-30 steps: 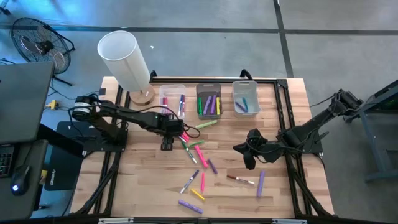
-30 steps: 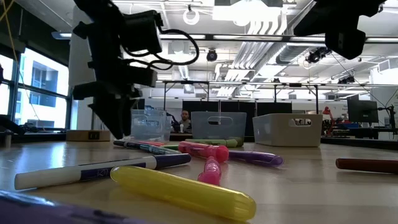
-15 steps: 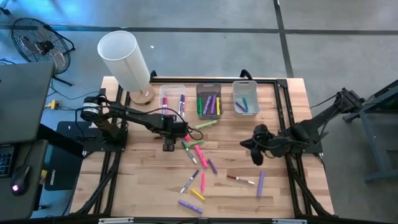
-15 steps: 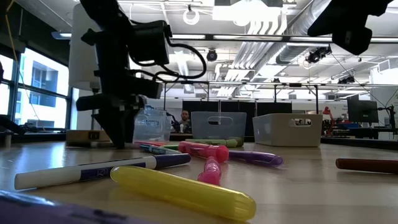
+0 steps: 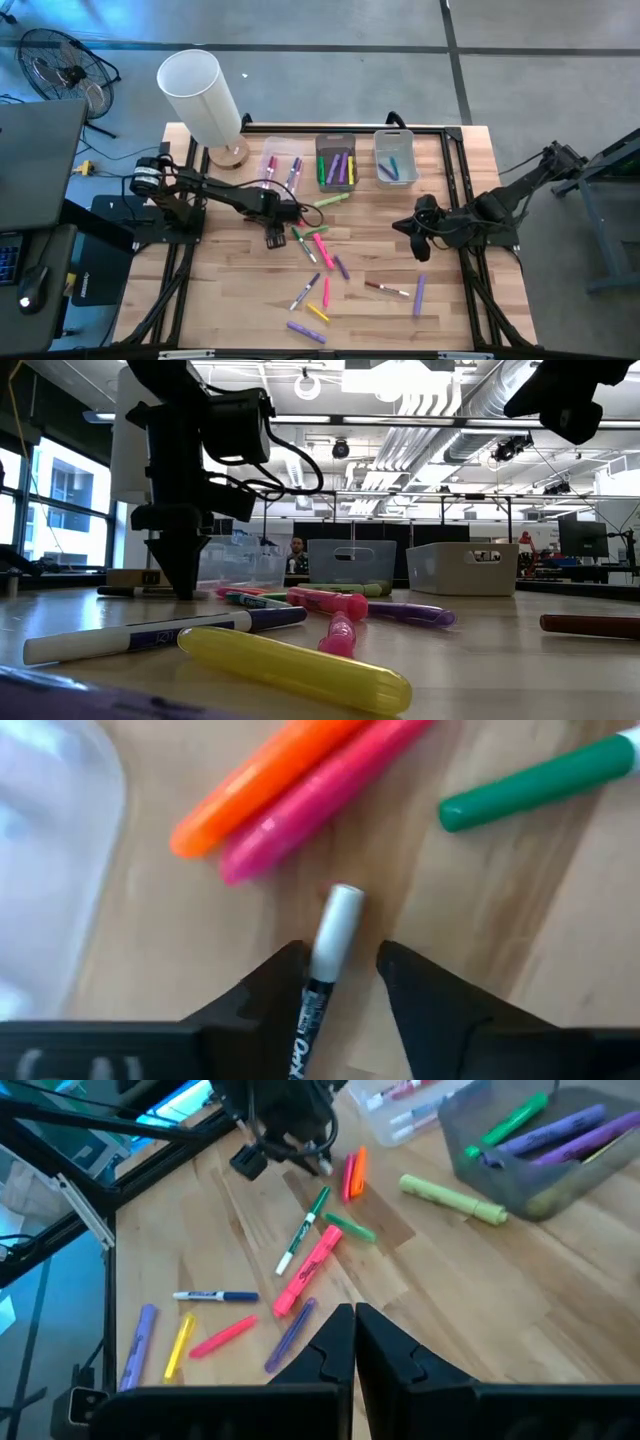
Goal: Pick & Place Markers
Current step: Put the black dry erase marker into the transparent bin
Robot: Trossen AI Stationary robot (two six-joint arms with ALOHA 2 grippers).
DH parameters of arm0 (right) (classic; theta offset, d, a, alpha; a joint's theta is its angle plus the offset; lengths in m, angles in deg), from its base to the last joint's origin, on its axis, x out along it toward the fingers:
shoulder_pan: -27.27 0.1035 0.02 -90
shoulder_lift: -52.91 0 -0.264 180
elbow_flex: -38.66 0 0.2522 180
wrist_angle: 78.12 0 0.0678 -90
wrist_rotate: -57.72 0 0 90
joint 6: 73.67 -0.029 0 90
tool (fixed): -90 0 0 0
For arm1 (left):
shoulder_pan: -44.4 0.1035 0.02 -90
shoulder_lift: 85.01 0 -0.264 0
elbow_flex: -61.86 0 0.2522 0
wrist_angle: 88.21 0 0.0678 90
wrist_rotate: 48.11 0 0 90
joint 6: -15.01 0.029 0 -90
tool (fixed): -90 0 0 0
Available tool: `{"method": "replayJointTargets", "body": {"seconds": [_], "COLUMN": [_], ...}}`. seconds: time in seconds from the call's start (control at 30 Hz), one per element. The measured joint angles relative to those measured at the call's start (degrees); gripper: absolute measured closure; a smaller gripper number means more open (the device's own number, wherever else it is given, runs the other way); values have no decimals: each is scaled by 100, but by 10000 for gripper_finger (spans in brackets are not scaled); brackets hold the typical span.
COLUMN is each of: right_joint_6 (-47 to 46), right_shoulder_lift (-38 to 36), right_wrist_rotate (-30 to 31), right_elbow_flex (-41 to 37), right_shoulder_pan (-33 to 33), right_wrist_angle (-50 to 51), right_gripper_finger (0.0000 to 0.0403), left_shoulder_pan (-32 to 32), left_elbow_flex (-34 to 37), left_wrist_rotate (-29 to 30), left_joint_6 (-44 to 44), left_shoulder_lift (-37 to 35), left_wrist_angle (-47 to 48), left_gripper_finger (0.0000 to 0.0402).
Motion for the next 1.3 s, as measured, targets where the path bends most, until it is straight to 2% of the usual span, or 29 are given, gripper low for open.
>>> {"method": "replayJointTargets", "body": {"seconds": [0.33, 0.47, 0.57, 0.8, 1.0, 1.3], "right_joint_6": [321, 506, 625, 756, 868, 874], "right_shoulder_lift": [-174, -290, -377, -413, -412, -411], "right_wrist_rotate": [124, 95, 92, 86, 96, 87], "right_elbow_flex": [0, 0, 0, 0, 0, 0], "right_shoulder_pan": [-127, -234, -305, -468, -622, -717], "right_wrist_angle": [145, 264, 332, 583, 667, 769], "right_gripper_finger": [403, 403, 402, 403, 402, 402], "left_shoulder_pan": [-57, -57, -95, 111, 914, 2721], "left_elbow_flex": [-24, -322, -801, -2272, -3235, -3445], "left_wrist_rotate": [-126, -320, -534, -248, 466, 348], "left_joint_6": [-427, -568, -571, -544, -45, 163], "left_shoulder_lift": [-60, -17, -29, -89, -97, -97], "left_wrist_angle": [-35, 268, 703, 2076, 2779, 2326], "left_gripper_finger": [384, 377, 378, 389, 389, 381]}}
